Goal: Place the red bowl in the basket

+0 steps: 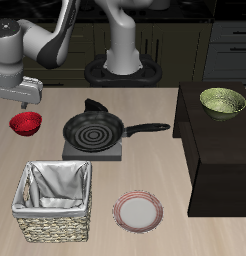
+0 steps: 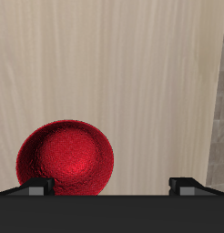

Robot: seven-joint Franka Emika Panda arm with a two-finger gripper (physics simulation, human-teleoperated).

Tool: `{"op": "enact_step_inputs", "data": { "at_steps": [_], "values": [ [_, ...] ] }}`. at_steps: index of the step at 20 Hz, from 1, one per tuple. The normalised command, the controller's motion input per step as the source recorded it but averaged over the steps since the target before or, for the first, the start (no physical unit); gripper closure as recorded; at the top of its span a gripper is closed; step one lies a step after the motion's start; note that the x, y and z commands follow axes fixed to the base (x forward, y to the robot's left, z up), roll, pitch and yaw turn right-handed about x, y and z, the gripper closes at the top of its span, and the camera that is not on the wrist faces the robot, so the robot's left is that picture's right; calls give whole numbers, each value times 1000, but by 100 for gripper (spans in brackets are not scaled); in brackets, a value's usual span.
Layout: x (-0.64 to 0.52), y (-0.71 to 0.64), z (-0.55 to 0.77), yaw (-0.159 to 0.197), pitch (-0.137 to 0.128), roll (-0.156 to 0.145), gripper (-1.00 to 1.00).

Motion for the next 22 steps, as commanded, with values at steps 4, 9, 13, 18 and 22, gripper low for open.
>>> {"op": "enact_step_inputs", "data": {
  "at_steps": [4, 9, 13, 18, 22],
  "values": [
    [16, -27, -380, -9, 74, 4, -100],
    [-90, 10, -286, 11, 24, -3, -100],
    [-43, -15, -152, -4, 6, -2, -100],
    [-17, -85, -212, -2, 34, -31, -100],
    [34, -64, -237, 11, 48, -26, -100]
  ]
}}
